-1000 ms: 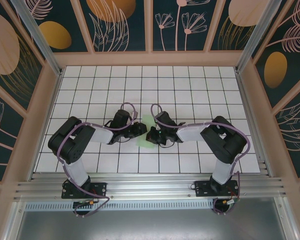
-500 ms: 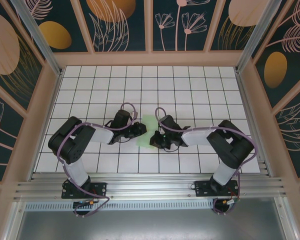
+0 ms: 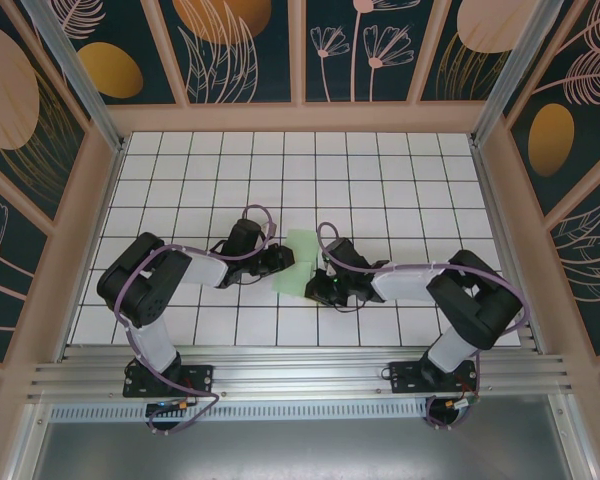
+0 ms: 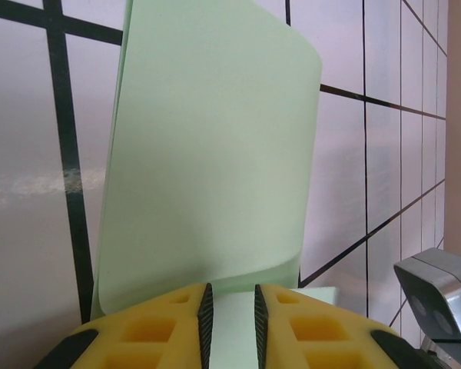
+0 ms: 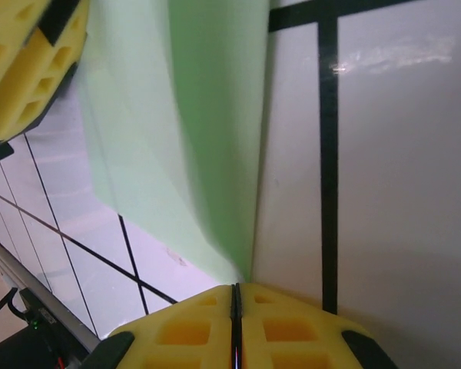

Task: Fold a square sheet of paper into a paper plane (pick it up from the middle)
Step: Fold the second fold of the triangle at the center of the table.

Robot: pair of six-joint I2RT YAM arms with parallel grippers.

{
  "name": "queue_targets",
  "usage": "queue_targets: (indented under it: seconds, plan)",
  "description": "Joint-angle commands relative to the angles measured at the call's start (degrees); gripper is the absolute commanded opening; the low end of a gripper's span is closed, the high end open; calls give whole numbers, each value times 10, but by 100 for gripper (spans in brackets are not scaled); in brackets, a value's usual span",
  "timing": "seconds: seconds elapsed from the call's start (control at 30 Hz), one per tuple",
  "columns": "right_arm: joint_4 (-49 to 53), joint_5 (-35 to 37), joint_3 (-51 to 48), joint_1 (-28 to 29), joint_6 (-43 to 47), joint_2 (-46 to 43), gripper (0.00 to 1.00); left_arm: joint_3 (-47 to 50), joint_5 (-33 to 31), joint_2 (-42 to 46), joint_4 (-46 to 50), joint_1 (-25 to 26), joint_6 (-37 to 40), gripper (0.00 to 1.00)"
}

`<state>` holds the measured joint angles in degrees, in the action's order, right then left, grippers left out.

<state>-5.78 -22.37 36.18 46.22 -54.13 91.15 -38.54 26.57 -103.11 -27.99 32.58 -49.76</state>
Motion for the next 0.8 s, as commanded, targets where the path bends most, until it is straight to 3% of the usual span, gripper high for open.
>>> queue_targets:
  seconds: [0.0, 0.23, 0.53, 0.77]
  plan:
    - [-4, 7, 36, 3, 12, -18, 11, -8, -6, 4, 47, 0, 5, 26]
    - [-16, 23, 81, -7, 13, 45, 8, -14, 0, 11, 40, 0, -8, 27]
    - [-52, 16, 27, -7, -6, 64, 6, -22, 9, 73, 57, 0, -7, 31]
    - [-57, 19, 24, -6, -11, 66, 5, -3, 50, 97, 76, 19, -7, 15]
